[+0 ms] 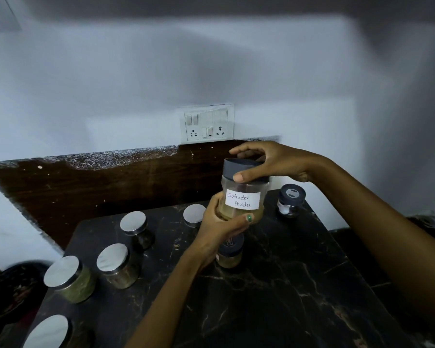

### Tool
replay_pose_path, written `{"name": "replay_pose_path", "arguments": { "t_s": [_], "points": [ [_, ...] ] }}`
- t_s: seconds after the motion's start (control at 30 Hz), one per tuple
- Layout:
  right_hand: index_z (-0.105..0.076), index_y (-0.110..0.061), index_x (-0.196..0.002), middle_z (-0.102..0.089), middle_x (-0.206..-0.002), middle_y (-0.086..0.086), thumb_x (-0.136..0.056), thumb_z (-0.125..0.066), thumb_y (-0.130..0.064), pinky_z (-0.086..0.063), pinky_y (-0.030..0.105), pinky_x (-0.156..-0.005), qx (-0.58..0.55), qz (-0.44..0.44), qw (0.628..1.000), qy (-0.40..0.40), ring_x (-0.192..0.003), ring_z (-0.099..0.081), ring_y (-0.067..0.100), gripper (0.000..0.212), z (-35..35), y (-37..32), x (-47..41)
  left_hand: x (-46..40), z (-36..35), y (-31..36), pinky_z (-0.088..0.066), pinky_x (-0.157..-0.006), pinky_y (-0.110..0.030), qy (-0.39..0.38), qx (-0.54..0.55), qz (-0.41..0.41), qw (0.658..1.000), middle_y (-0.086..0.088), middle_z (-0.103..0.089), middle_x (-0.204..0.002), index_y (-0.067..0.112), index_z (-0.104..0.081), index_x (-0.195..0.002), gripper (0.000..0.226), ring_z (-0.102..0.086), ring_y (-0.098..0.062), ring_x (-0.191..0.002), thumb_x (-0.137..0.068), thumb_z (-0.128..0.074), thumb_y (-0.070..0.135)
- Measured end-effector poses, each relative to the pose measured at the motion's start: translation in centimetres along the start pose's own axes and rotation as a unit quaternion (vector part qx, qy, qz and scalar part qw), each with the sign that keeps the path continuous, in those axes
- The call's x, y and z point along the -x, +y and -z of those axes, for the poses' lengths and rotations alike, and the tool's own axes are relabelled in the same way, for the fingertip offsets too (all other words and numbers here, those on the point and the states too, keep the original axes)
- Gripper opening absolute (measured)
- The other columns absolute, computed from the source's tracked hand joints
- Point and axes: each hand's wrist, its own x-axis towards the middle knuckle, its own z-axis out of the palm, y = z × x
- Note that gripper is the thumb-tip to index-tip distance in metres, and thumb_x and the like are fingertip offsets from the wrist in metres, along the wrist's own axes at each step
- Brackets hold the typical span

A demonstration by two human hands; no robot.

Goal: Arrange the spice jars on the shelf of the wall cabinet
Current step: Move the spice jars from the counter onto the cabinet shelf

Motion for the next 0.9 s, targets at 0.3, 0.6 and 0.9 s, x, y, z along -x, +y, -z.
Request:
{"name": "replay_pose_path", "arguments": {
  "t_s": [0.3,0.6,0.9],
  "points": [
    [-0.053,-0.028,-0.126,-0.058,-0.117,0.001,-0.067,-0.081,-0.031,-0.053,0.032,-0.089,-0.002,0.023,0.998,0.062,-0.106,-0.059,0.016,0.066,-0.1,-0.5,-0.1,0.3,-0.3,0.8,-0.055,-0.081,-0.022,0.039,-0.084,-0.072,0.993,0.005,-0.060,-0.119,0.028,-0.043,-0.124,0.082,-0.063,-0.004,-0.105,-0.052,-0.082,0.028],
    [-0.054,-0.032,-0.120,-0.057,-0.121,-0.003,-0.067,-0.081,-0.024,-0.052,0.016,-0.076,-0.019,0.061,0.997,0.032,-0.104,-0.060,0.010,0.060,-0.2,-1.3,0.0,0.2,-0.2,0.8,-0.053,-0.077,-0.015,0.089,-0.113,-0.101,0.984,0.003,-0.060,-0.120,0.022,-0.044,-0.127,0.090,-0.063,-0.006,-0.105,-0.048,-0.086,0.031],
    [-0.052,-0.031,-0.125,-0.055,-0.126,-0.003,-0.068,-0.080,-0.026,-0.052,0.021,-0.086,-0.027,0.073,0.996,0.035,-0.111,-0.057,0.012,0.064,-0.3,-1.6,0.3,0.5,-0.5,1.3,-0.051,-0.072,-0.010,0.107,-0.120,-0.111,0.981,0.001,-0.060,-0.118,0.015,-0.043,-0.128,0.075,-0.064,0.004,-0.096,-0.064,-0.081,0.002]
  ]
}}
